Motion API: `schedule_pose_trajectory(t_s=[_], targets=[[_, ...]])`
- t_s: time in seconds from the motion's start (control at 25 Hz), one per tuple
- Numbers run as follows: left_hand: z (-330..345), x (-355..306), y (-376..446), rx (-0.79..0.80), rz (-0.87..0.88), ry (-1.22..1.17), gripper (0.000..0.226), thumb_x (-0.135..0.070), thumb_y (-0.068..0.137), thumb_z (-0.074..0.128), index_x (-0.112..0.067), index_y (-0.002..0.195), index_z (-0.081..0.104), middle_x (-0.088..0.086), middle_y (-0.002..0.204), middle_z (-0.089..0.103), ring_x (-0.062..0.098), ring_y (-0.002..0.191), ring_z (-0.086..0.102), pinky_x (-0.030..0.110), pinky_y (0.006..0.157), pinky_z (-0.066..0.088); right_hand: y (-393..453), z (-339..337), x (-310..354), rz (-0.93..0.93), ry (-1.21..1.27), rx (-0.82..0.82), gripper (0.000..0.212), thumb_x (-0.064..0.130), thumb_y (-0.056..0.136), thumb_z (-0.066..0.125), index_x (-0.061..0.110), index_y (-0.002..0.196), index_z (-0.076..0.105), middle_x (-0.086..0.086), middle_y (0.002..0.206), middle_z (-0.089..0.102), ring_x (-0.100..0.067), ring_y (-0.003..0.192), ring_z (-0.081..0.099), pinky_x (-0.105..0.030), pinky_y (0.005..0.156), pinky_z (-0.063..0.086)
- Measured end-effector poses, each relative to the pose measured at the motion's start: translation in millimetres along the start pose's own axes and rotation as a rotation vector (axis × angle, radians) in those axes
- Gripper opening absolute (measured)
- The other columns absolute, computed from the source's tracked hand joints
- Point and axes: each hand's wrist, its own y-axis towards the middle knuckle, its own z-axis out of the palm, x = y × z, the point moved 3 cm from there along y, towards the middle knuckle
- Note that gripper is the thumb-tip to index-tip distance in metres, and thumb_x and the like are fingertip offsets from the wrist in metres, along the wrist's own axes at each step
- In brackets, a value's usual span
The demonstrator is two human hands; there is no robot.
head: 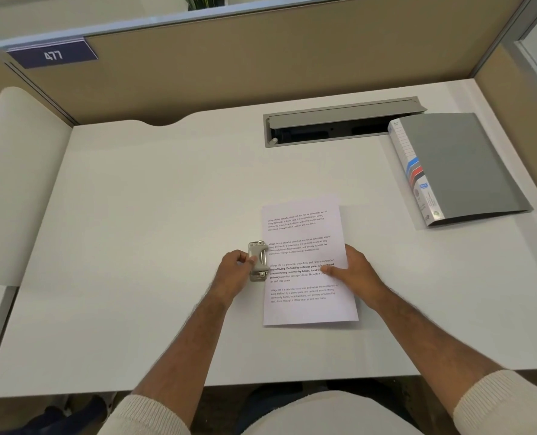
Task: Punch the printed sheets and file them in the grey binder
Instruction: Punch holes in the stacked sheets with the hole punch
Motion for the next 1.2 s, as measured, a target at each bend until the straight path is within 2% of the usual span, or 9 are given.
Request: schedule_pose_trajectory(t_s=[0.52, 0.84, 0.96, 1.08, 1.2], targets=[[0, 2, 2, 0.016, 0.010, -0.018, 0.026, -0.025, 0.101, 0.068, -0.020, 0.079, 0.056, 0.000, 0.086, 0.060, 0.019, 0.081, 0.054, 0.036, 0.078, 0.044, 8, 12, 1, -0.004, -0.020, 0.000, 0.051, 0.027, 0.083, 0.085, 0.028, 0.128, 0.062, 0.012, 0.121, 0.075, -0.010, 0.110, 0.072, -0.048, 0.101, 0.056], [-1, 4, 3, 0.029, 0.009, -0.035, 0.022, -0.028, 0.099, 0.070, -0.020, 0.083, 0.058, -0.001, 0.092, 0.064, 0.021, 0.087, 0.060, 0.037, 0.079, 0.046, 11, 13, 2, 0.008, -0.028, -0.001, 0.049, 0.023, 0.084, 0.084, 0.026, 0.128, 0.062, 0.011, 0.120, 0.075, -0.010, 0.108, 0.073, -0.047, 0.099, 0.057], [-5, 1, 6, 0.034, -0.015, -0.096, 0.018, -0.030, 0.100, 0.071, -0.018, 0.091, 0.061, 0.002, 0.099, 0.068, 0.020, 0.088, 0.065, 0.029, 0.073, 0.048, 12, 12, 2, 0.015, -0.031, -0.002, 0.049, 0.023, 0.084, 0.084, 0.026, 0.128, 0.063, 0.011, 0.120, 0.075, -0.009, 0.108, 0.073, -0.046, 0.100, 0.057], [-10, -7, 15, -0.016, 0.008, -0.047, 0.031, -0.044, 0.100, 0.067, -0.014, 0.095, 0.062, 0.008, 0.102, 0.074, 0.016, 0.083, 0.061, 0.030, 0.073, 0.047, 12, 12, 1, 0.013, -0.038, -0.005, 0.049, 0.023, 0.084, 0.085, 0.025, 0.128, 0.063, 0.011, 0.120, 0.075, -0.008, 0.107, 0.073, -0.044, 0.099, 0.057], [-5, -17, 27, -0.092, 0.067, 0.023, 0.032, -0.046, 0.102, 0.063, -0.015, 0.093, 0.061, -0.001, 0.094, 0.069, 0.019, 0.088, 0.062, 0.034, 0.076, 0.047, 13, 12, 3, 0.027, -0.048, -0.008, 0.049, 0.023, 0.084, 0.085, 0.024, 0.128, 0.063, 0.012, 0.119, 0.076, -0.006, 0.105, 0.073, -0.040, 0.098, 0.058]])
